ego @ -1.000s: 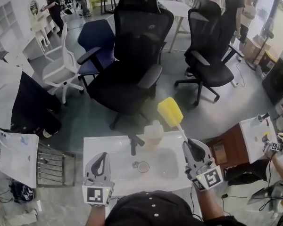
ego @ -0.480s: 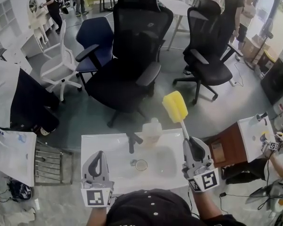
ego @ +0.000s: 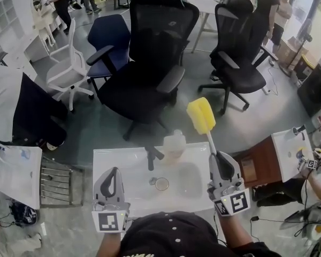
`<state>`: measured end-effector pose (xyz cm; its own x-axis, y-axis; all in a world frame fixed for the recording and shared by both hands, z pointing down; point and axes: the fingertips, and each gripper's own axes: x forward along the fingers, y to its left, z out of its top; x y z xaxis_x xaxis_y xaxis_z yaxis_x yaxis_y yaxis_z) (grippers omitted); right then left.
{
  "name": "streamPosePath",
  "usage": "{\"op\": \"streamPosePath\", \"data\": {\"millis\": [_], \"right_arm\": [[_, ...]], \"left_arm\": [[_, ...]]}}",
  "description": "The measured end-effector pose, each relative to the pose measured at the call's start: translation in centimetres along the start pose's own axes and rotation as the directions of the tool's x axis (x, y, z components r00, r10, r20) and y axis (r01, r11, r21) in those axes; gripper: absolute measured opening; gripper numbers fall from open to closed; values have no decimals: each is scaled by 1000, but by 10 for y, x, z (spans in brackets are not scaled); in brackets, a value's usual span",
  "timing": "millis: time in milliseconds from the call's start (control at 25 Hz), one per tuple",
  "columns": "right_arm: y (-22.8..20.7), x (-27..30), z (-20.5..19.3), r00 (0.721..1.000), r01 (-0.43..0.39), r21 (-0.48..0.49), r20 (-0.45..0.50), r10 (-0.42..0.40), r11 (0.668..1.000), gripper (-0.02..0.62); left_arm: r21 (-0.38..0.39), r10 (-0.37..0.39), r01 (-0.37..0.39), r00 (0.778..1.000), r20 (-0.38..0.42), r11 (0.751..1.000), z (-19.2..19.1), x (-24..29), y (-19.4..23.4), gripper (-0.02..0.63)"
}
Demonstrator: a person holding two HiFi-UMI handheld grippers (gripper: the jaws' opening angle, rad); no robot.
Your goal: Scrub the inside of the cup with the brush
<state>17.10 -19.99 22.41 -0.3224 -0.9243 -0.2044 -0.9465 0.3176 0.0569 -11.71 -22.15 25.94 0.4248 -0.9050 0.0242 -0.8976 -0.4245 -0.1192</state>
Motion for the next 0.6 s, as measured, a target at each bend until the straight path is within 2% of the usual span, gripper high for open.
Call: {"op": "streamPosePath", "data": {"millis": [280,440,600], "right_arm": [[-2,3,-3,1000,15,-10,-16,-15,1000,51],[-3,7,0,1000,25,-16,-18,-25,1000,51],[-3,7,2,999,31,-35,-22,-32,999,51]], "left_arm": [[9,-14,14,1000,15,1000,3,4,0,26],[-31,-2,3,1000,31,1000,11,6,5,25],[-4,-17,17,999,32,1000,10,5,5,26]]}}
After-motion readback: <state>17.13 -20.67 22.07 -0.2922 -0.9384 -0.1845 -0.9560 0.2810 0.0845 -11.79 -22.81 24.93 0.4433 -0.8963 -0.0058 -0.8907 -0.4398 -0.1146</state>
